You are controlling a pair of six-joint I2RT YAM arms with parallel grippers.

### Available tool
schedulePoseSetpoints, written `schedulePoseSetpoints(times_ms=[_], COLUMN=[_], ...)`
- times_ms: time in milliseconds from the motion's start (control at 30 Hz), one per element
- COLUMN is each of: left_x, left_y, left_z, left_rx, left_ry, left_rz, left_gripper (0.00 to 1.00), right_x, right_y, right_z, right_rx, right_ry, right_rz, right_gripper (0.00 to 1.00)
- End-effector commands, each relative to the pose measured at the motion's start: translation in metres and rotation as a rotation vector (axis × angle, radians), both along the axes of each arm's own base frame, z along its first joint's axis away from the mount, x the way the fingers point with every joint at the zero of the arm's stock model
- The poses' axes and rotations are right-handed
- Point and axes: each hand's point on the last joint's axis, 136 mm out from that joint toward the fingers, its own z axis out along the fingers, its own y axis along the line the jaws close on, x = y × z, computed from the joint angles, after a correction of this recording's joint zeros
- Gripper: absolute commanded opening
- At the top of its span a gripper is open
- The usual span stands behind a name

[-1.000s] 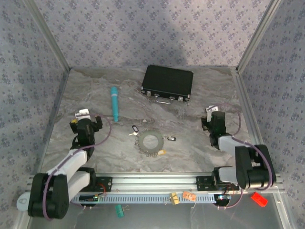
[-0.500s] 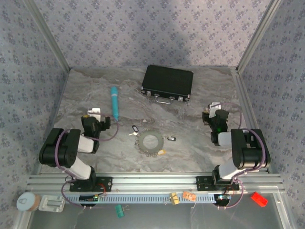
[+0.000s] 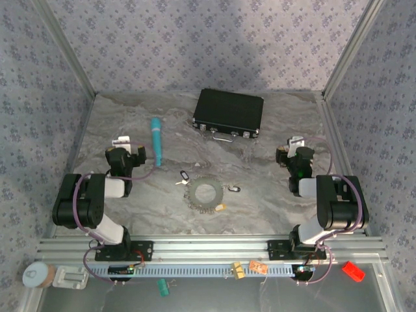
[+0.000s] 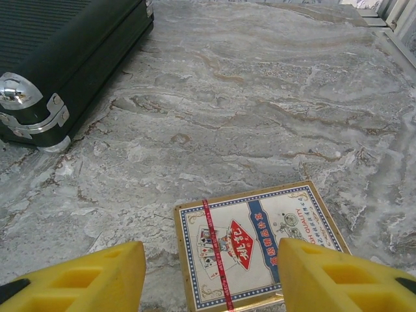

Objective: Put the keys on the keyring

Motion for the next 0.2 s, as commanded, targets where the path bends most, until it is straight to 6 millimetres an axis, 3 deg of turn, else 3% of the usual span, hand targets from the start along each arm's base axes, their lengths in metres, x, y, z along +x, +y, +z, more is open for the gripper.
schedulePoseSetpoints(times_ms=[0,33,167], left_x=[0.0067,0.0069,0.0061], left_y=[-0.002,-0.0017,-0.0026], left_z=[0.0065,0.0068,0.0066], left_rx=[-0.045,-0.045,-0.044], left_ry=[-0.01,-0.011,-0.014], left_rz=[-0.025,-0.025,-0.029], left_gripper=[1.0,1.0,1.0], right_x=[0.0053,0.0053,0.0052], right_y=[-0.0009,-0.0002,0.0002], right_z=[0.005,0.0048,0.0061], right_rx=[0.009,0.01,0.005], right_ry=[-0.013,-0.013,-0.018], right_rz=[-0.004,-0.002,-0.004], right_gripper=[0.71,0.98,0.99])
